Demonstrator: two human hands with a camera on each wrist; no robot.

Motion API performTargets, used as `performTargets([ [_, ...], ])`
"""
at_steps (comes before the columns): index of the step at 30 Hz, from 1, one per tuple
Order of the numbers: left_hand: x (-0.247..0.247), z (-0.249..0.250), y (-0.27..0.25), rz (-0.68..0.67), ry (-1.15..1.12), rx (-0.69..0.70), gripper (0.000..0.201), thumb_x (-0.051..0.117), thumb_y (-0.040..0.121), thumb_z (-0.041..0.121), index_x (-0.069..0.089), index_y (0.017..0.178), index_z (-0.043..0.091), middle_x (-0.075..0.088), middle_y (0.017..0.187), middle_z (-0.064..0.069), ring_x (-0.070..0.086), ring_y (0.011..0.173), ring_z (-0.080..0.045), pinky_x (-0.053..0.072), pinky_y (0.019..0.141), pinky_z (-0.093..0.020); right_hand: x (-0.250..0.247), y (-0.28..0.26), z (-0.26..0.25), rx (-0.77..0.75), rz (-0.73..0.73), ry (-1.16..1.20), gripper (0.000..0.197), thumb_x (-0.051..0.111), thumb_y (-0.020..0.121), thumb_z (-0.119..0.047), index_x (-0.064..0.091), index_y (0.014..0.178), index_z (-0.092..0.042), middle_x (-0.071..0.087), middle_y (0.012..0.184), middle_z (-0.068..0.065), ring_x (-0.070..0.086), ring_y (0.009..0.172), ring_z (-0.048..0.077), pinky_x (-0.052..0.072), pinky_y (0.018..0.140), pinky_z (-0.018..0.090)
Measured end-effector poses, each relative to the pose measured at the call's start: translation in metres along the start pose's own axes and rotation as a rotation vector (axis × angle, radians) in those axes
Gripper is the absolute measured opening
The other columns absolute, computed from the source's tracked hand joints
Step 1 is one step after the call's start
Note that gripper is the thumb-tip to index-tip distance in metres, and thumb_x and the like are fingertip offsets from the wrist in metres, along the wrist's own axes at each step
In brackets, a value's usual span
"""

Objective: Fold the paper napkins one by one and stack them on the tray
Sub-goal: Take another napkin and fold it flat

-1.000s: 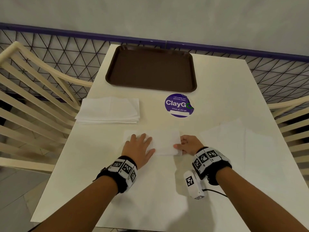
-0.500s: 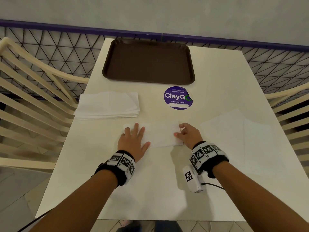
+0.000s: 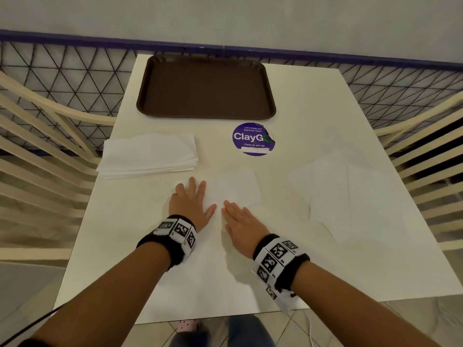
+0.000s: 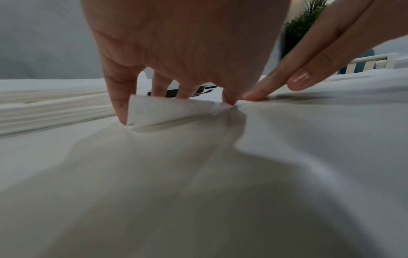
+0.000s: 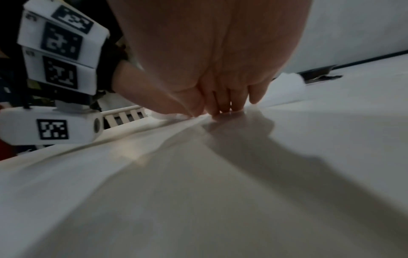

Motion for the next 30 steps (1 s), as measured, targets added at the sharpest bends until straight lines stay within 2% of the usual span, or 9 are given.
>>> performTargets([
  [5,-0.004,-0.005,-0.006,-0.041,-0.012,-0.028,0.067,0.019,0.096,0.053,-0.004,0.149,0.018,-0.002,0.157,-0.007,0.026,0.132,-0.034,0.032,0.105,-0.035,-0.007,-0.012,0.033,0.125,-0.079,0.037,0.049,0.015,0.103,-0.017,0.004,0.15,-0.007,-0.006,0.158,0.006,-0.001,0.147,0.016,0.002,0.118,0.029],
  [7,-0.01,-0.002,-0.012,-0.024,0.052,-0.013,0.063,0.022,0.1,0.043,-0.007,0.149,0.016,-0.006,0.157,-0.009,0.021,0.136,-0.038,0.023,0.111,-0.038,-0.009,-0.014,0.037,0.111,-0.093,0.027,0.049,0.016,0.103,-0.017,0.007,0.15,-0.008,-0.003,0.159,0.005,0.002,0.147,0.015,0.003,0.119,0.029],
  [10,-0.013,0.029,-0.024,0.052,0.101,0.168,0.058,0.025,0.101,0.029,-0.004,0.149,0.011,-0.006,0.157,-0.009,0.004,0.142,-0.036,0.006,0.116,-0.042,-0.012,-0.012,0.036,0.092,-0.084,0.011,0.048,0.018,0.103,-0.017,0.011,0.149,-0.01,0.001,0.159,0.004,0.005,0.147,0.015,0.005,0.119,0.031],
  [14,0.0,0.074,-0.041,0.06,0.053,0.399,0.055,0.026,0.101,0.029,0.008,0.148,0.006,0.014,0.153,-0.008,0.019,0.137,-0.029,0.014,0.115,-0.036,-0.014,-0.012,0.035,0.098,-0.044,0.0,0.047,0.019,0.103,-0.017,0.015,0.149,-0.012,0.004,0.159,0.004,0.008,0.146,0.015,0.006,0.119,0.032],
  [22,0.015,0.035,-0.038,0.021,-0.009,0.189,0.051,0.018,0.102,0.028,0.013,0.146,0.004,0.018,0.148,-0.009,0.029,0.127,-0.03,0.031,0.104,-0.034,-0.021,-0.008,0.033,0.057,-0.021,-0.123,0.049,0.026,0.1,-0.012,0.017,0.148,-0.012,0.008,0.158,0.004,0.015,0.145,0.016,0.007,0.119,0.033],
  [24,0.016,0.02,-0.044,0.042,-0.041,0.105,0.049,0.022,0.102,0.029,0.02,0.145,0.005,0.023,0.145,-0.007,0.034,0.123,-0.027,0.037,0.098,-0.031,-0.021,-0.005,0.032,0.031,0.004,-0.125,0.049,0.026,0.1,-0.012,0.018,0.148,-0.014,0.009,0.158,0.005,0.016,0.144,0.017,0.009,0.118,0.035],
  [26,0.013,0.01,-0.049,0.108,-0.062,0.077,0.047,0.048,0.093,0.034,0.047,0.132,0.008,0.046,0.128,-0.007,0.051,0.105,-0.022,0.049,0.08,-0.025,-0.02,-0.001,0.03,0.0,0.027,-0.132,0.049,0.026,0.1,-0.014,0.019,0.148,-0.017,0.009,0.158,0.005,0.017,0.144,0.018,0.012,0.118,0.036],
  [28,0.015,0.005,-0.05,0.158,-0.04,0.119,0.041,0.085,0.054,0.03,0.072,0.089,0.011,0.062,0.086,-0.003,0.06,0.066,-0.017,0.049,0.045,-0.021,-0.022,0.001,0.027,-0.03,0.043,-0.12,0.048,0.026,0.1,-0.016,0.02,0.148,-0.019,0.009,0.158,0.005,0.018,0.143,0.018,0.014,0.117,0.036],
  [30,0.017,-0.003,-0.046,0.191,-0.016,0.113,0.039,0.091,0.03,0.017,0.068,0.061,0.012,0.058,0.064,-0.002,0.053,0.048,-0.015,0.035,0.032,-0.018,-0.023,0.003,0.028,-0.033,0.051,-0.119,0.048,0.027,0.101,-0.019,0.021,0.148,-0.02,0.01,0.158,0.004,0.019,0.143,0.019,0.016,0.117,0.035],
])
Point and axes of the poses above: each hand's wrist, its own y-axis towards the middle knuckle, its own x-axis out of the palm, z = x × y, the point moved 7 cm from there along y, towards the middle knuckle
